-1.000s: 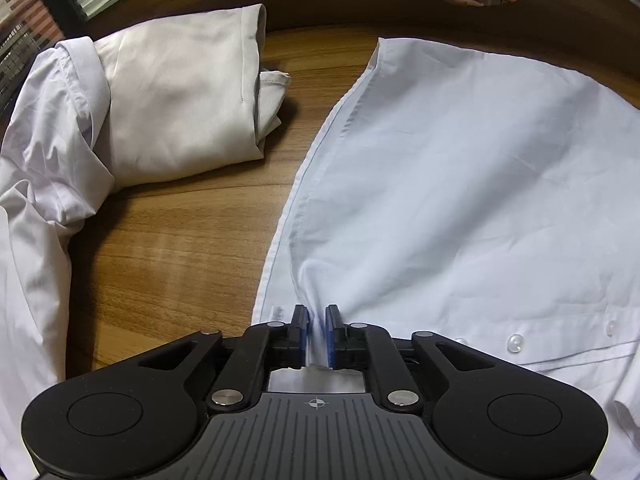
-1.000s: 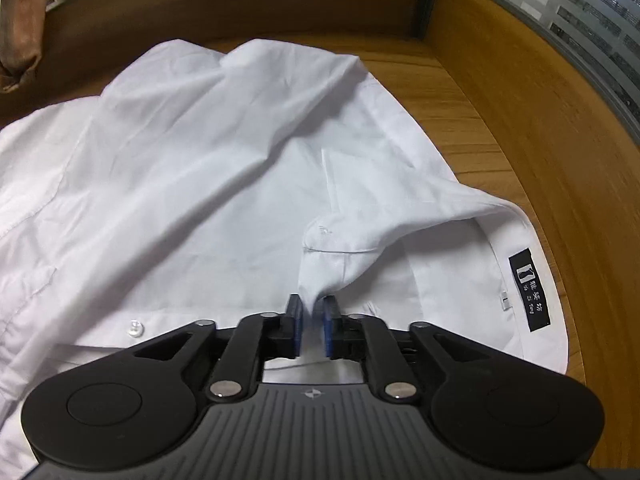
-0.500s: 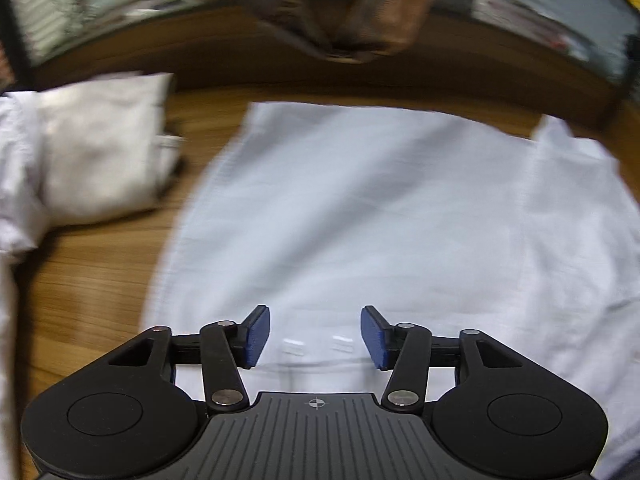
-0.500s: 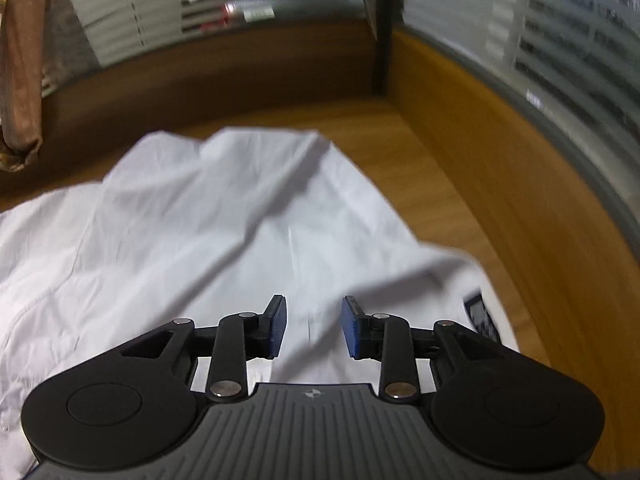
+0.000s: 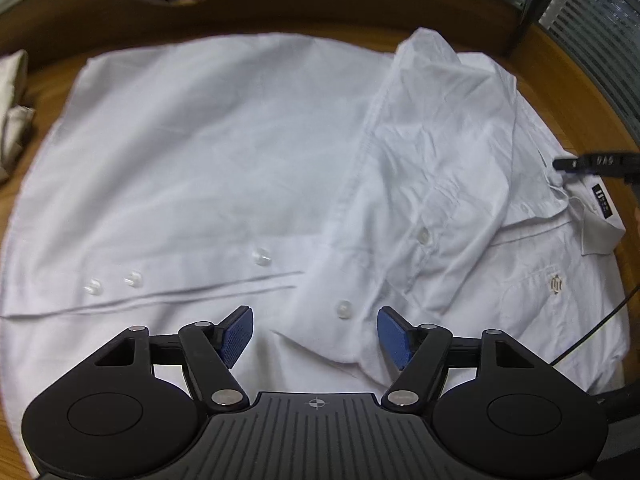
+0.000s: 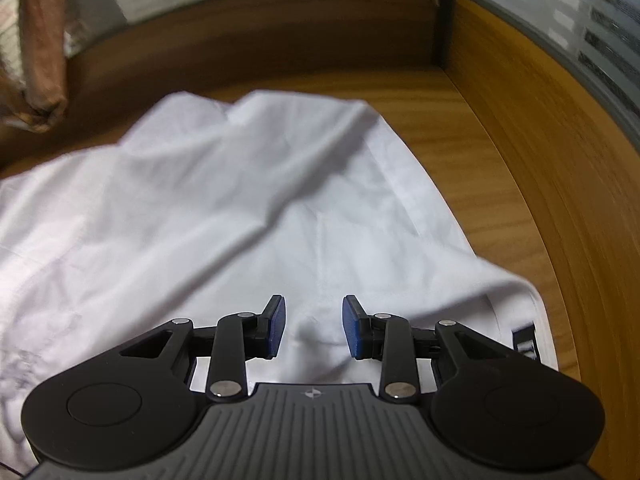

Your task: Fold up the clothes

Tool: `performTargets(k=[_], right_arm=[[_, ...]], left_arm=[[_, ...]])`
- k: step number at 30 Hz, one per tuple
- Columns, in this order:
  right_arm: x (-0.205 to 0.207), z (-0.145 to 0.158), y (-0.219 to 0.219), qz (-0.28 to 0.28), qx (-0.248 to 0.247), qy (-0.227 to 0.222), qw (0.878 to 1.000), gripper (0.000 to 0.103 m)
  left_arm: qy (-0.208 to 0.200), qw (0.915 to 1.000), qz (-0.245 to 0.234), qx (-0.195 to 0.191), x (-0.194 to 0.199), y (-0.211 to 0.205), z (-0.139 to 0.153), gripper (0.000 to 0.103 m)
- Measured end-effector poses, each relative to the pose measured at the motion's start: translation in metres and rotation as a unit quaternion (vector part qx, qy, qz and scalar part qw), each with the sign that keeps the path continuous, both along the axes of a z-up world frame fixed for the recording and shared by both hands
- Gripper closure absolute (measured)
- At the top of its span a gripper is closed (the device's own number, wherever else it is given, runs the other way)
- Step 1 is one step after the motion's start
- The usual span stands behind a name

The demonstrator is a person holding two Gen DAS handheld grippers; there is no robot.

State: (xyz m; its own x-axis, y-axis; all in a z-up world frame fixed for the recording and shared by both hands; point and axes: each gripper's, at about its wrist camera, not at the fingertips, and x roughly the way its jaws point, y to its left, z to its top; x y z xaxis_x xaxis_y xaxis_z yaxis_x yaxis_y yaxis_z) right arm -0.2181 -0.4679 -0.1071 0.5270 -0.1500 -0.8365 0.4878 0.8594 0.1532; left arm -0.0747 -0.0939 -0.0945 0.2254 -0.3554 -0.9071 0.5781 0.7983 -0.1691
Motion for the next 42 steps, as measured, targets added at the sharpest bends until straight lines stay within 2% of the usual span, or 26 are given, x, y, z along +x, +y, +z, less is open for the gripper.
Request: performTargets(k=[4,5,6,8,9,12,18,22,24,25,28,32,36,42], right_arm=[[0.007,0.018,0.011,0.061,0.017,-0.031,0.998,0.064],[0.010,0.023,0.016,0.085,0.021,-0.037,0.995,0.062],[0.013,0.026,0.024,0.112,0.024,-0.043,0.992,0.061],[0.019,0.033,0.039,0.168,0.030,-0.054,0.984,0.060],[0.022,0.035,0.049,0.199,0.028,-0.056,0.978,0.055],[0.026,0.040,0.082,0.285,0.015,-0.061,0.957,0.048],[0.030,0.040,0.151,0.443,-0.017,-0.051,0.895,0.045],[0.028,0.038,0.193,0.502,-0.036,-0.048,0.863,0.040],[0.027,0.038,0.212,0.521,-0.051,-0.051,0.850,0.027],[0.026,0.037,0.222,0.529,-0.064,-0.054,0.844,0.023],[0.028,0.033,0.251,0.540,-0.119,-0.060,0.831,0.019],[0.027,0.027,0.280,0.531,-0.213,-0.073,0.817,0.017],[0.022,0.018,0.291,0.514,-0.272,-0.080,0.809,0.004],[0.013,0.003,0.301,0.485,-0.348,-0.088,0.798,0.005]], left_arm=[[-0.002,1.0000,0.004,0.004,0.002,-0.001,0.002,0.033],[-0.002,1.0000,0.005,0.005,0.002,-0.002,0.003,0.041],[-0.003,1.0000,0.007,0.005,0.002,-0.002,0.004,0.065],[-0.003,0.9999,0.009,0.007,0.003,-0.002,0.005,0.090],[-0.004,0.9999,0.010,0.008,0.003,-0.003,0.005,0.094],[-0.005,0.9998,0.013,0.011,0.005,-0.004,0.007,0.095],[0.001,0.9994,0.028,-0.019,0.010,-0.004,0.022,0.096],[0.011,0.9968,0.062,-0.050,0.019,-0.003,0.038,0.097],[0.027,0.9938,0.084,-0.068,0.024,-0.001,0.042,0.097],[0.036,0.9917,0.096,-0.078,0.026,0.000,0.043,0.097],[0.063,0.9837,0.130,-0.107,0.033,0.003,0.048,0.097],[0.099,0.9688,0.176,-0.144,0.042,0.008,0.053,0.097],[0.134,0.9490,0.220,-0.181,0.051,0.012,0.059,0.097],[0.172,0.9237,0.270,-0.210,0.058,0.019,0.055,0.097]])
